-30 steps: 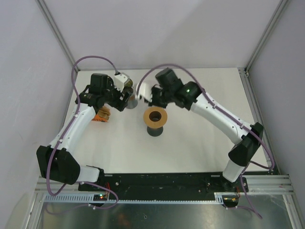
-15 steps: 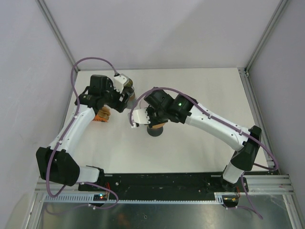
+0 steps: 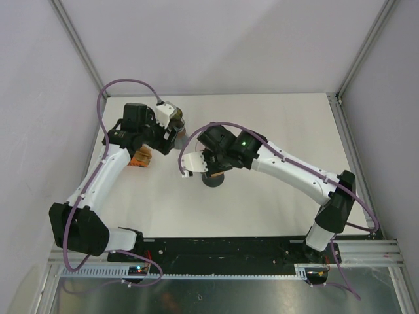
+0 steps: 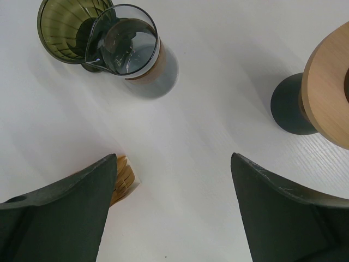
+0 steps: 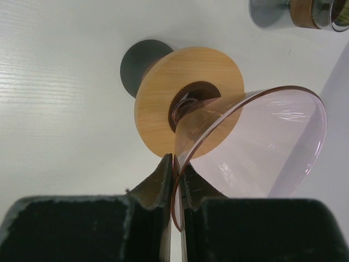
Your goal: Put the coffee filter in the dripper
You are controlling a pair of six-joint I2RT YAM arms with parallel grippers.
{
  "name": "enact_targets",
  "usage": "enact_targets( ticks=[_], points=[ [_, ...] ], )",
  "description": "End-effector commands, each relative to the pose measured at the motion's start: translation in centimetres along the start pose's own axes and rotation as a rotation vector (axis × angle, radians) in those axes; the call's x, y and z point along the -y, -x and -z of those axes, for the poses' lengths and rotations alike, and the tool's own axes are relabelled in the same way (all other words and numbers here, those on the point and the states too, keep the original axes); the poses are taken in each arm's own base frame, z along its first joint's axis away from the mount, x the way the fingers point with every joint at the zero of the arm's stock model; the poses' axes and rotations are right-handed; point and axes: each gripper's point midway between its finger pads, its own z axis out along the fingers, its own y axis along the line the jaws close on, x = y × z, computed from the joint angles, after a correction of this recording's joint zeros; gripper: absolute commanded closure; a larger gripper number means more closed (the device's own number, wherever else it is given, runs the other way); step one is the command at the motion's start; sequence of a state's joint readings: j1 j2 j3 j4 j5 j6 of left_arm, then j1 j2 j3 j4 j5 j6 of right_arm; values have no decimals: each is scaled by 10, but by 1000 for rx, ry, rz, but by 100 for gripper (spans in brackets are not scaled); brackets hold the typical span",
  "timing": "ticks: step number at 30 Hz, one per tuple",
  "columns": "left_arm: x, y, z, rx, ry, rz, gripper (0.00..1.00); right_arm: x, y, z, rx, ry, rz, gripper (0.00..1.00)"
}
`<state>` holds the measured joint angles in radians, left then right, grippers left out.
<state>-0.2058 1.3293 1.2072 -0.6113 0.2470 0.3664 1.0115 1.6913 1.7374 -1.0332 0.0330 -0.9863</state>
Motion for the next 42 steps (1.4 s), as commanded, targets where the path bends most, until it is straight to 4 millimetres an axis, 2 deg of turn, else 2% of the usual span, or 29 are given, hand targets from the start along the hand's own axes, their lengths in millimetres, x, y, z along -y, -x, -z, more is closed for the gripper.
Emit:
enact_targets(
  ticks=[1, 8, 15, 19, 27, 35, 42],
  points=[
    [-1, 10, 9, 48, 9, 0, 11, 9, 5, -4, 31, -20, 10, 100],
    [-1, 15, 12, 63, 5, -1, 11, -4, 3, -21, 33, 40, -7, 100],
    [0, 20, 14, 76, 1, -4, 11, -8, -1, -32, 14, 58, -10, 100],
    [0, 18, 13, 72, -3, -4, 11, 1, -2, -30, -6, 9, -4, 100],
    [0, 20, 13, 75, -5, -7, 11, 35, 11, -7, 21, -139, 28, 100],
    [-1, 19, 13, 72, -1, -11, 11, 42, 16, -4, 44, -151, 33, 100],
    [0, 18, 12, 71, -4, -11, 11, 39, 11, -19, 35, -110, 16, 100]
  ],
)
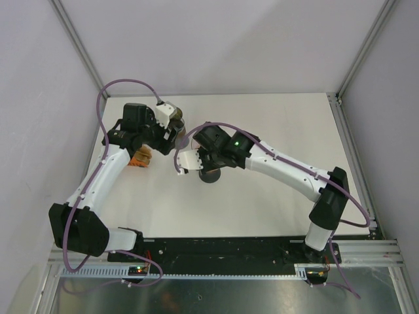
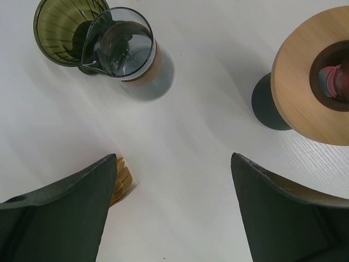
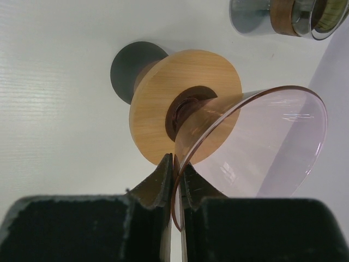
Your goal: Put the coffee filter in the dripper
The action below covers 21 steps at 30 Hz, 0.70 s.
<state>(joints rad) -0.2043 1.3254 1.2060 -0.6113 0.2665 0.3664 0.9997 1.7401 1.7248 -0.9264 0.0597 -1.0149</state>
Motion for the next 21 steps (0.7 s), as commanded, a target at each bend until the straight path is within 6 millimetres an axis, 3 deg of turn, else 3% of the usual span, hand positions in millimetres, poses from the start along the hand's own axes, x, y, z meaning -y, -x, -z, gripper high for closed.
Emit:
enact_targets(
  ticks=[1, 5, 12, 18, 21],
  points=[
    [-2, 17, 12, 63, 12, -12, 11, 21, 7, 0, 31, -50, -4, 100],
    [-2, 16, 12, 62, 12, -14, 11, 19, 3, -7, 23, -27, -16, 100],
    [-1, 16, 11, 63, 6, -14, 11, -1, 3, -12, 39, 64, -14, 99],
    [0, 18, 11, 69, -5, -11, 11, 0, 8, -9, 58, 62, -30, 67],
    [1, 17, 11, 68, -5, -13, 11, 4, 12, -6, 72, 48, -37, 57]
  ],
)
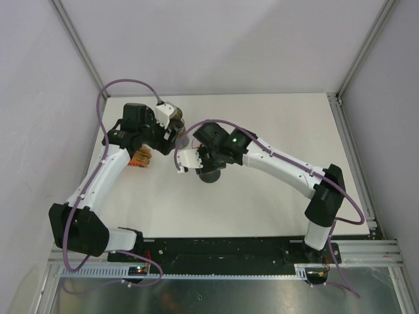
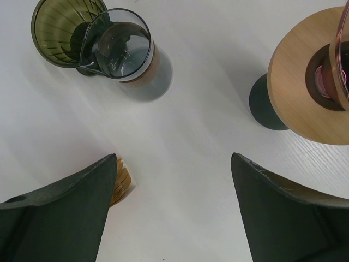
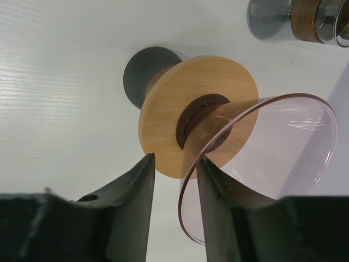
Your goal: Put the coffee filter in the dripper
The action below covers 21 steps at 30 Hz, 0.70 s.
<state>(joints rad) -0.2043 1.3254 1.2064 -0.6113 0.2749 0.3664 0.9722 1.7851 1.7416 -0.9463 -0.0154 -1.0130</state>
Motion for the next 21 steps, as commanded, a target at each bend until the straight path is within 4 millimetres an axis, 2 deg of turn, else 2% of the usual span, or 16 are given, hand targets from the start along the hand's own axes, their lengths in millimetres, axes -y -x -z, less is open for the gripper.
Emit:
enact_targets(
  ticks=[1, 8, 12, 14, 15, 16, 18, 21],
  points=[
    [0, 17, 11, 64, 2, -13, 11, 12, 17, 12, 56, -32, -11, 56],
    [-1, 17, 12, 65, 8, -15, 11, 20, 33, 26, 84, -97, 15, 47],
    [-2, 21, 14, 75, 10, -17, 11, 18, 48, 41, 119, -121, 39, 39],
    [-2, 22, 15, 80, 9, -18, 10, 18, 56, 52, 149, -141, 41, 30],
    [-1, 23, 16, 82, 6, -18, 10, 18, 59, 56, 162, -149, 39, 17],
    [-1, 24, 16, 86, 6, -19, 10, 19, 64, 62, 185, -161, 36, 9],
    [0, 26, 18, 94, 1, -20, 10, 20, 73, 74, 234, -184, 8, 3],
    [2, 31, 20, 108, -11, -21, 10, 30, 90, 95, 337, -240, -93, 1]
  ],
)
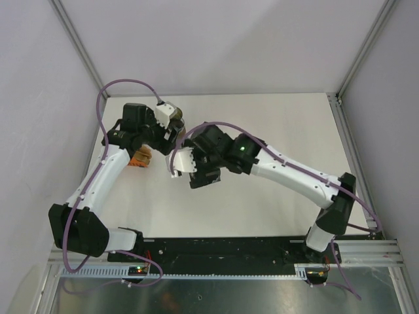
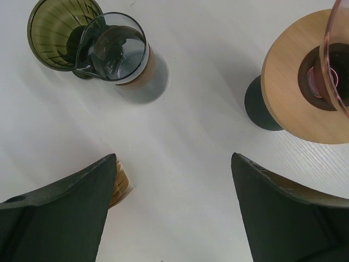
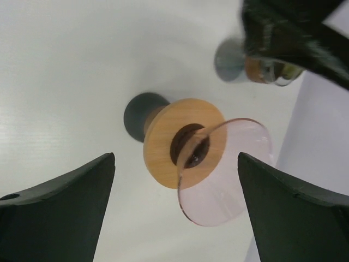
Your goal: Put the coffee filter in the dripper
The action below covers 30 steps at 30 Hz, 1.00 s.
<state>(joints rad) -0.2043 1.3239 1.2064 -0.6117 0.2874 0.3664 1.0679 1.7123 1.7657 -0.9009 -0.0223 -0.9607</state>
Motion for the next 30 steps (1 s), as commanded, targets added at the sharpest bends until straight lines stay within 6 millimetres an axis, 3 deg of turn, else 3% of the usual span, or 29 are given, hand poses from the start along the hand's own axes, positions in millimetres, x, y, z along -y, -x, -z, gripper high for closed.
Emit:
enact_targets(
  ticks=[1, 5, 8, 10, 17, 22, 30],
  points=[
    [1, 31, 20, 107, -5, -20, 10, 49, 47, 60, 233, -217, -166, 1],
    [5, 39, 24, 132, -24, -14, 11, 96, 41, 82, 348, -356, -555, 2],
    [9, 46, 28, 154, -42, 4, 12, 130, 2, 95, 326, -513, -878, 20],
    [13, 50, 31, 166, -60, 27, 15, 138, -26, 98, 294, -600, -1058, 26],
    [40, 78, 48, 235, -202, 145, 25, 124, -74, 87, 216, -651, -1334, 27],
    [61, 91, 53, 251, -311, 218, 32, 111, -77, 68, 234, -529, -1422, 33],
    [75, 83, 31, 184, -277, 200, 33, 88, -90, 43, 153, -464, -1451, 40]
  ],
)
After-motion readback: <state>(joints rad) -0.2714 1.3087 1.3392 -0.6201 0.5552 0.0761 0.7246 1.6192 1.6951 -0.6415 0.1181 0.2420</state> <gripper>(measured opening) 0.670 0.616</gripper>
